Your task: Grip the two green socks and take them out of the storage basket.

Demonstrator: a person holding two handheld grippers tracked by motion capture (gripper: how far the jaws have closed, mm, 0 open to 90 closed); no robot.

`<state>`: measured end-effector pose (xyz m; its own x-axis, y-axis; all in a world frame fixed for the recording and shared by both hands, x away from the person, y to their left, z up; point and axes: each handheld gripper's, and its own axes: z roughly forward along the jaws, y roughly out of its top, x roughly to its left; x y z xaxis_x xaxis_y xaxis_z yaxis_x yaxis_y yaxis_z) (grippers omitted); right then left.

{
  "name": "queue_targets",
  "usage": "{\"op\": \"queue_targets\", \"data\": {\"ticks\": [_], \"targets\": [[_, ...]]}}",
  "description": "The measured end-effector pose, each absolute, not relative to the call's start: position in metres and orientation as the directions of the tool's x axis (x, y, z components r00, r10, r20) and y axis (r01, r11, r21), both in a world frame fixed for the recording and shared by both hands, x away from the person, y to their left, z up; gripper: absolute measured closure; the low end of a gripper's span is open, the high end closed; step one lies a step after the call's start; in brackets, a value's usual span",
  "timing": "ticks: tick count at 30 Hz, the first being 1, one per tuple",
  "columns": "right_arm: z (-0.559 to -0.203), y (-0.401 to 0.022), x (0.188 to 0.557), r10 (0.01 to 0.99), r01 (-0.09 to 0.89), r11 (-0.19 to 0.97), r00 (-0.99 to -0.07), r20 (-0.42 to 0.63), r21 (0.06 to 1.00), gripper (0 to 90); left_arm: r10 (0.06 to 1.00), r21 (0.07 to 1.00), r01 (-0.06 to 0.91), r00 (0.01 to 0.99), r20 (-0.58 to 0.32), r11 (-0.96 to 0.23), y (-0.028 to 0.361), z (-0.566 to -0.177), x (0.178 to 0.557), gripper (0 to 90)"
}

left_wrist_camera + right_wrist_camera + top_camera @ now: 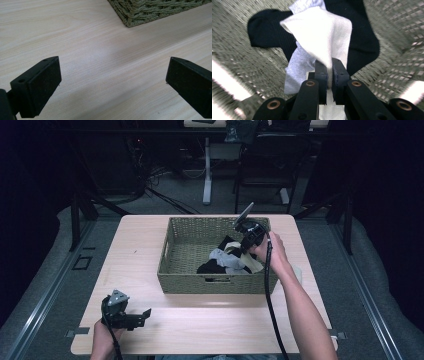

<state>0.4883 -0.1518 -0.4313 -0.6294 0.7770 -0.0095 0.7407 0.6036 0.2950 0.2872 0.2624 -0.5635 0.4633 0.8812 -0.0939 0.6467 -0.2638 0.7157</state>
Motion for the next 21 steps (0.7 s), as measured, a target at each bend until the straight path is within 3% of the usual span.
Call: {"op": "queue_targets", "data": {"ticks": [21], "targets": [[-0.352, -0.166, 0.467, 0.785, 0.703, 0.574, -0.618, -0.039, 0.419, 85.1, 0.882, 0.716, 0.647, 0.463, -0.093, -0.264, 0.262, -0.564, 0.287, 0.1]]}}
